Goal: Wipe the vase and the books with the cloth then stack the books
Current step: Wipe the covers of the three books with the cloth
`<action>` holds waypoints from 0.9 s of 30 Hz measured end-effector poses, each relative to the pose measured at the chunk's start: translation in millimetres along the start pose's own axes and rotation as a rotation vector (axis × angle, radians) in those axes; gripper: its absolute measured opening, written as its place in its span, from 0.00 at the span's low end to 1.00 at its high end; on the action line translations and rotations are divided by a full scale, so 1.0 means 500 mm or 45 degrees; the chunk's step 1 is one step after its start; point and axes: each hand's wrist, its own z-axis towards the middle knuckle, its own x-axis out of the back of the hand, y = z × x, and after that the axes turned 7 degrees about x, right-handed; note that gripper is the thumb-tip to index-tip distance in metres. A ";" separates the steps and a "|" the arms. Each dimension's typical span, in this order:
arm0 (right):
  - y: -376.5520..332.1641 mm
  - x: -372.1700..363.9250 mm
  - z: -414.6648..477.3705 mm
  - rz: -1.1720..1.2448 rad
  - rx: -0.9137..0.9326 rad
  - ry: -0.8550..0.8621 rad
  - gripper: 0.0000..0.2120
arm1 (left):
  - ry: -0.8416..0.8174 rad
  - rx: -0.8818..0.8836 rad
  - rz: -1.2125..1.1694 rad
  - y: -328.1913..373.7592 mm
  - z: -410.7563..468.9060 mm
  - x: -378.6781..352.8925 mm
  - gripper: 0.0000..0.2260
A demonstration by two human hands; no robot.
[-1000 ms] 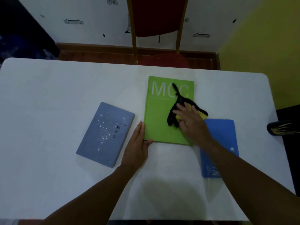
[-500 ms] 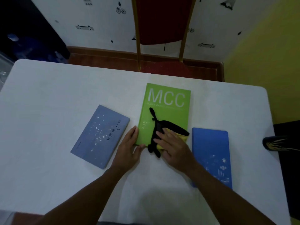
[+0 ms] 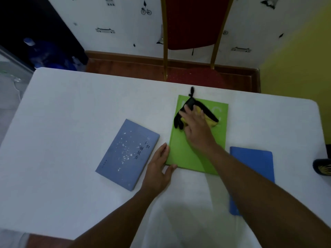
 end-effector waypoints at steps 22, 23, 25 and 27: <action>-0.359 -0.212 0.000 0.203 0.081 0.000 0.32 | 0.149 0.123 0.586 -0.255 -0.139 0.283 0.44; -0.369 -0.231 -0.004 0.160 0.127 -0.023 0.31 | 0.143 0.112 0.613 -0.262 -0.140 0.281 0.44; -0.378 -0.253 -0.026 0.101 0.318 -0.092 0.27 | 0.157 0.084 0.645 -0.267 -0.137 0.281 0.44; -0.370 -0.248 -0.064 0.069 0.587 -0.232 0.25 | 0.171 0.061 0.643 -0.269 -0.137 0.282 0.43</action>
